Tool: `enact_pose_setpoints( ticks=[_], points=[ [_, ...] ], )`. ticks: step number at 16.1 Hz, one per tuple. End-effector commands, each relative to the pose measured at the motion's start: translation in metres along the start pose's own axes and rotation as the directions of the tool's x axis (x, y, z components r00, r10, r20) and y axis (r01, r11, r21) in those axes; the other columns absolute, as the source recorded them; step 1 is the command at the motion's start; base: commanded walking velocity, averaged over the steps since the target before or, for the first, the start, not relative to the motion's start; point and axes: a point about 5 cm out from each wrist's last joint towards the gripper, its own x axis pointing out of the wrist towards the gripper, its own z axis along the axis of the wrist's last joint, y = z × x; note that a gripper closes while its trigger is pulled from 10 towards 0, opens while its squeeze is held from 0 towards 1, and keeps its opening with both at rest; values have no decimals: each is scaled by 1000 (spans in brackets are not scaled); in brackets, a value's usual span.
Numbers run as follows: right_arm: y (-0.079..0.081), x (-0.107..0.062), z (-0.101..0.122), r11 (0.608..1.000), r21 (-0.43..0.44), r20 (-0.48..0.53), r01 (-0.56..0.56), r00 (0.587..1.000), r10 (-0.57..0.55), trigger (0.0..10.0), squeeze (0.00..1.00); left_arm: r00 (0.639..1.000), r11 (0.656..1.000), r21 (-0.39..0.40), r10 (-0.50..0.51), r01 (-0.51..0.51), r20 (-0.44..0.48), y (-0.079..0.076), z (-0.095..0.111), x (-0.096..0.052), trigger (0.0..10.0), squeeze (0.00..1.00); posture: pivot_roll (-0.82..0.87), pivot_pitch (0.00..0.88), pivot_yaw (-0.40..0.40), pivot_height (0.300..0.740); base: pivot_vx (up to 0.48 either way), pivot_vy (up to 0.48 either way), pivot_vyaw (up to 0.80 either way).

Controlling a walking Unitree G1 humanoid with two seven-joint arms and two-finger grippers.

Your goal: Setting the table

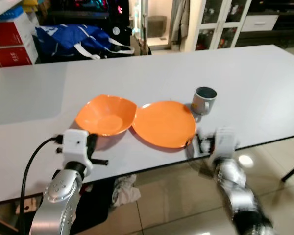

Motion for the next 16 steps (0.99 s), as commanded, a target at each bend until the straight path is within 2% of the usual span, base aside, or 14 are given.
enact_pose_setpoints(
  ticks=[1,2,4,5,6,7,9,13,16],
  points=[
    [-4,-4,6,999,40,23,4,1000,-5,10000,0,998,998,-21,60,-60,-4,8,-4,-3,10000,0,45,0,-39,736,0,0,0],
    [-3,-19,3,997,67,39,-26,999,23,10000,0,996,996,43,83,-84,28,11,-6,-11,10000,0,47,0,-42,736,0,0,0],
    [-6,-29,9,996,61,60,-66,996,62,10000,0,989,978,160,122,-135,87,20,-8,-22,10000,0,41,0,-43,736,0,0,0],
    [-7,-27,11,994,71,64,-85,995,80,10000,0,990,989,46,142,-143,20,20,-15,-22,10000,0,46,0,-50,736,0,0,0],
    [-5,-23,11,993,57,64,-103,993,99,10000,0,990,990,-1,138,-138,17,15,-14,-19,10000,0,48,0,-54,736,0,0,0],
    [0,-19,12,990,44,56,-134,990,131,10000,0,992,992,1,128,-128,8,8,-16,-15,10000,0,48,0,-54,736,0,0,0],
    [2,-15,12,989,34,41,-144,989,142,10000,0,992,992,17,129,-129,14,6,-17,-15,10000,0,49,0,-51,736,0,0,0],
    [7,-4,15,986,-4,26,-169,985,169,10000,0,991,991,-13,131,-131,16,1,-16,-14,10000,0,55,0,-53,736,0,0,-739],
    [12,-5,15,978,-22,27,-208,978,209,10000,0,991,992,-1,129,-129,24,1,-14,-14,10000,0,59,0,-57,736,0,0,208]
  ],
)
